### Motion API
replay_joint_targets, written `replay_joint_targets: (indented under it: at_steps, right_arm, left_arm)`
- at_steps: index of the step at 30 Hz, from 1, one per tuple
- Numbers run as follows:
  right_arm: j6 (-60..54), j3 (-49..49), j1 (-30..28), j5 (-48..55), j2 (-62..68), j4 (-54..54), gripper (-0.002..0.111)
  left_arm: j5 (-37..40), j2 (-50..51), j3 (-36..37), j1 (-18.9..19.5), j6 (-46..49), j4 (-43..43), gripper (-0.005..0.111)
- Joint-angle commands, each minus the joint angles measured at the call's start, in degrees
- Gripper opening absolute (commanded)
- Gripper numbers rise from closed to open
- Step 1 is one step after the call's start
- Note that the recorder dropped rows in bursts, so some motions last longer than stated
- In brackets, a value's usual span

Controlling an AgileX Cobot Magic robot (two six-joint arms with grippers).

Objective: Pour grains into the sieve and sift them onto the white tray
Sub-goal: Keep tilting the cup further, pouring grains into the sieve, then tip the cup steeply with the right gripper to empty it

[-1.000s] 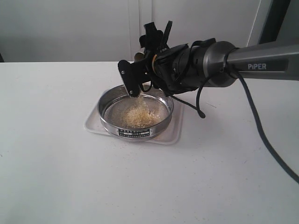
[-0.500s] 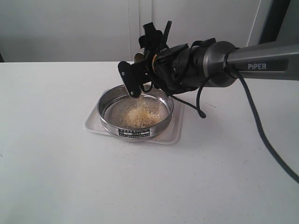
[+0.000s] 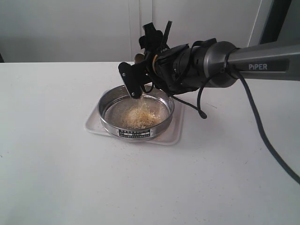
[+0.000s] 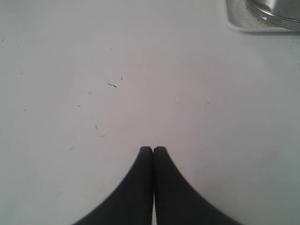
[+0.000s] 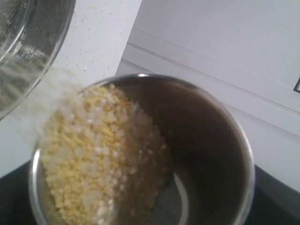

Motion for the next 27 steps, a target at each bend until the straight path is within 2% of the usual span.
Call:
replay_joint_targets:
  at_steps: [1,27]
  right_arm:
    - [-0.3,-0.7,0.0,1.2,-0.5,-0.6,0.000]
    - [-4.4,-0.7,0.0,2.2,-0.5,-0.6,0.000]
  left_arm:
    - [0.2,-0.3,0.6,0.0,0.0,-0.7,0.000]
    - [0.2,-0.3,0.6,0.0,0.0,-0.7,0.000]
